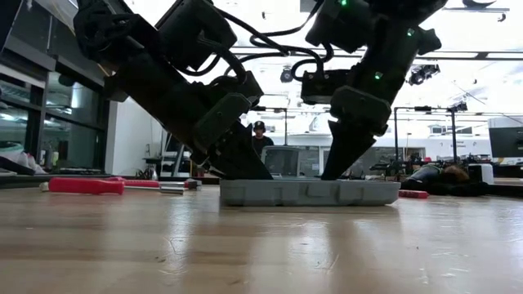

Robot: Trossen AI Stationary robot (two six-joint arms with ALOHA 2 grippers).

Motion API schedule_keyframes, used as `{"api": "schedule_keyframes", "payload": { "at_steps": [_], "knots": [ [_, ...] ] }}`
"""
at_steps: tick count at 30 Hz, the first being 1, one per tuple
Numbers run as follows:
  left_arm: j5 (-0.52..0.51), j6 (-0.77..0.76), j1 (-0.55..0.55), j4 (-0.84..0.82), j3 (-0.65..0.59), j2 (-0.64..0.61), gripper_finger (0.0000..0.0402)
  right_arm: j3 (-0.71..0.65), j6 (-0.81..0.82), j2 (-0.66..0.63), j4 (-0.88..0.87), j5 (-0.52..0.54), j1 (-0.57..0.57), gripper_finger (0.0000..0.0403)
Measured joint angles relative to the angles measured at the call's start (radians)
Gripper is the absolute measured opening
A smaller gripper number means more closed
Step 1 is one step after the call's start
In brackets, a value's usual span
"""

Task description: Prefit tool cases

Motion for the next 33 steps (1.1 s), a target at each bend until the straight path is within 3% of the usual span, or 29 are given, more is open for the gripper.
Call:
{"api": "schedule_keyframes", "payload": {
  "at_steps": [22,29,33],
  "knots": [
    [-0.007,0.005,-0.001,-0.008,-0.002,-0.002,0.0122,0.009,0.008,0.089,0.033,-0.05,0.0,0.0],
    [-0.005,0.03,0.001,0.006,0.0,0.001,0.0122,-0.003,0.01,-0.008,0.006,0.028,0.015,0.0],
    [-0.007,0.063,0.0,0.02,-0.001,0.002,0.0122,-0.012,-0.015,-0.079,0.123,0.042,0.035,0.0]
  ]
}}
